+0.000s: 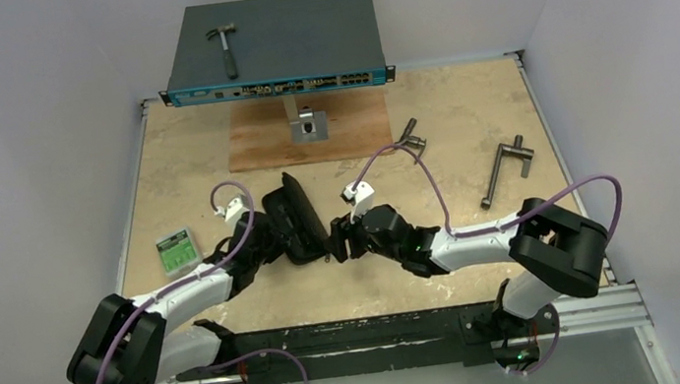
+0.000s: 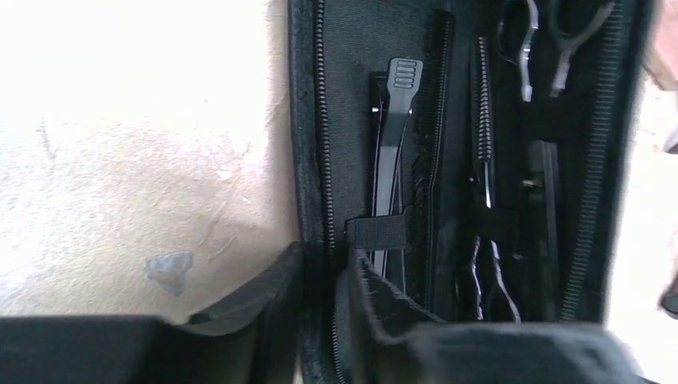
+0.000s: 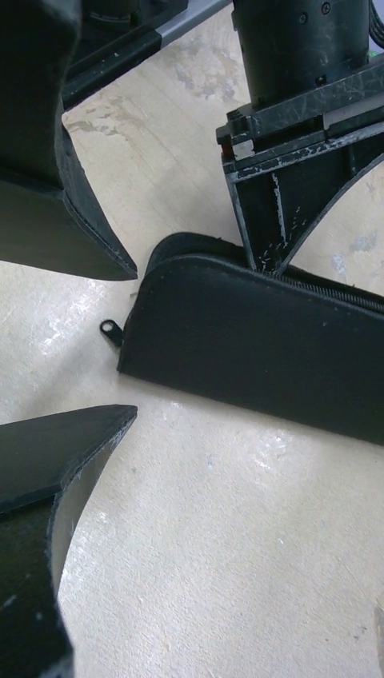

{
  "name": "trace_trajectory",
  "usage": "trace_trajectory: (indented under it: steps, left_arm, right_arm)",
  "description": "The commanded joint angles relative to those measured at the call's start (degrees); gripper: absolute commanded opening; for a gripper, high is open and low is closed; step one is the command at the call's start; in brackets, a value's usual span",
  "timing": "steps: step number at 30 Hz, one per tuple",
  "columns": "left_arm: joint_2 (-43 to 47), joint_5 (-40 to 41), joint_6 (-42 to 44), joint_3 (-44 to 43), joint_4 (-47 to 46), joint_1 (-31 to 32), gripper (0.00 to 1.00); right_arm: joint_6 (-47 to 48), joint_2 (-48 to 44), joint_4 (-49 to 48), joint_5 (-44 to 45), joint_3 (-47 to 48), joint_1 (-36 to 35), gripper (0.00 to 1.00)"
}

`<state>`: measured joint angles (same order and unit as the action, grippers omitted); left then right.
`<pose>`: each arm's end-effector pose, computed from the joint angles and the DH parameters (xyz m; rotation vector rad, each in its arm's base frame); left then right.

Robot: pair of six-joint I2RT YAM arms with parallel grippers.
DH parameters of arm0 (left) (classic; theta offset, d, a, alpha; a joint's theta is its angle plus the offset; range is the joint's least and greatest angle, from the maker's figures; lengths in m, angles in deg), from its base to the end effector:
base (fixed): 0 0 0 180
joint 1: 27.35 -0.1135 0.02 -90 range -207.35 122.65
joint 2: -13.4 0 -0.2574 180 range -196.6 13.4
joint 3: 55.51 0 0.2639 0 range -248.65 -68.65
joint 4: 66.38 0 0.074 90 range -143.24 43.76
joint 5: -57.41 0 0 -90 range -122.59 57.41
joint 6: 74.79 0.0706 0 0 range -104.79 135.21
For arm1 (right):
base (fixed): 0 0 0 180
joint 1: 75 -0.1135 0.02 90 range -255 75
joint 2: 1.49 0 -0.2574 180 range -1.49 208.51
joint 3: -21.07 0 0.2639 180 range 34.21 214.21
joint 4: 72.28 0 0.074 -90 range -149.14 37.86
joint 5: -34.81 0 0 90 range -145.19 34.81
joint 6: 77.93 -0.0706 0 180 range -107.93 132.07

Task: Sort the hair-cutting tools
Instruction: Zip the hairdressing tool bag at the center of the board.

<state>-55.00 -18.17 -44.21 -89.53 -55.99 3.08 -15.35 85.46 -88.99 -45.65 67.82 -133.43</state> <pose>0.2194 -0.1085 0.1035 -0.7141 2.2633 -0.4849 0.1878 0.2832 0.1430 -0.4427 2.0179 0.7952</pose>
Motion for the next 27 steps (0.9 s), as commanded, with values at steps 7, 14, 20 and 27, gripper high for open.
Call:
trace_trajectory:
  steps: [7, 14, 20, 27]
  left_arm:
    - [-1.9, -6.0, -1.9, 5.5, -16.4, -0.3, 0.00]
    - [-2.8, -7.9, -5.0, 6.2, -18.2, -0.4, 0.00]
    - [-4.7, -8.9, -10.9, 8.4, -22.0, -0.4, 0.00]
    - [-5.5, -9.3, -13.5, 10.2, -23.9, -0.1, 0.00]
  right_arm:
    - [-0.3, -4.9, 1.9, 0.9, -2.0, 0.3, 0.59]
    - [-2.8, -7.7, 1.8, 0.9, -7.0, 0.3, 0.59]
    - [-4.2, -5.4, -0.6, 1.2, -8.8, 0.3, 0.60]
    - [-4.7, 0.1, -1.9, -0.5, -5.6, 0.3, 0.57]
